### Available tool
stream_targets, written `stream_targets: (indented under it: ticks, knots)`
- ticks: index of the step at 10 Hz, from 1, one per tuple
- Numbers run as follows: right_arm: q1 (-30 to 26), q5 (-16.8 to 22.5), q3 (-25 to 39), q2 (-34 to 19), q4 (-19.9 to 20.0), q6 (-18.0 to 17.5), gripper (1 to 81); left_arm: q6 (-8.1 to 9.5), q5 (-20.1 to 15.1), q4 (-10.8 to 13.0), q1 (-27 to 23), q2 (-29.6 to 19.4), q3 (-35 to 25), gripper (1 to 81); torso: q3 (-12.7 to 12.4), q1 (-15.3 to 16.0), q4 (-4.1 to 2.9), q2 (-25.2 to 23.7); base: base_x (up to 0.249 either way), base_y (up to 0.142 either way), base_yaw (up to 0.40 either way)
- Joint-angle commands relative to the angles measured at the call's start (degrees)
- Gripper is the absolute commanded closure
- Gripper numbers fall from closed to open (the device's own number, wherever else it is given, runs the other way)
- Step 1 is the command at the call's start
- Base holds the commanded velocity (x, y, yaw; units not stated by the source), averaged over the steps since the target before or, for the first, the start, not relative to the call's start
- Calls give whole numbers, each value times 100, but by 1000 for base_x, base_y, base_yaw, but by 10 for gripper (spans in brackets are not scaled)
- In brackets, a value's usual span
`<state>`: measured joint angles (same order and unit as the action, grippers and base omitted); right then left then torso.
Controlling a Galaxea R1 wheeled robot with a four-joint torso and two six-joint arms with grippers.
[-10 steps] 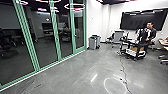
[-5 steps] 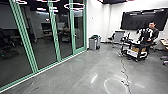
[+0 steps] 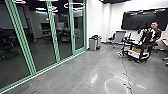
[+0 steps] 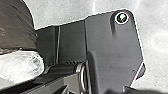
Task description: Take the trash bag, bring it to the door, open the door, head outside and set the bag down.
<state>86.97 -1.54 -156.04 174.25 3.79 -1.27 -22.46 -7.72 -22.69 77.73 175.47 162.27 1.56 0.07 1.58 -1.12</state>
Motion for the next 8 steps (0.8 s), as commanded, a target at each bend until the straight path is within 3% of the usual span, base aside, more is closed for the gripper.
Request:
stream_targets:
  ticks: [1, 8]
  knots:
    - [-272, 233, 4, 16, -28, 13, 10, -40, -336, 27, -385, 23, 24, 811, 0, 0, 0, 0, 193, 0, 0]
    - [-272, 241, 4, 33, -36, 21, 10, -31, -336, 107, -385, 50, 16, 811, 0, 0, 0, 0, 193, 0, 0]
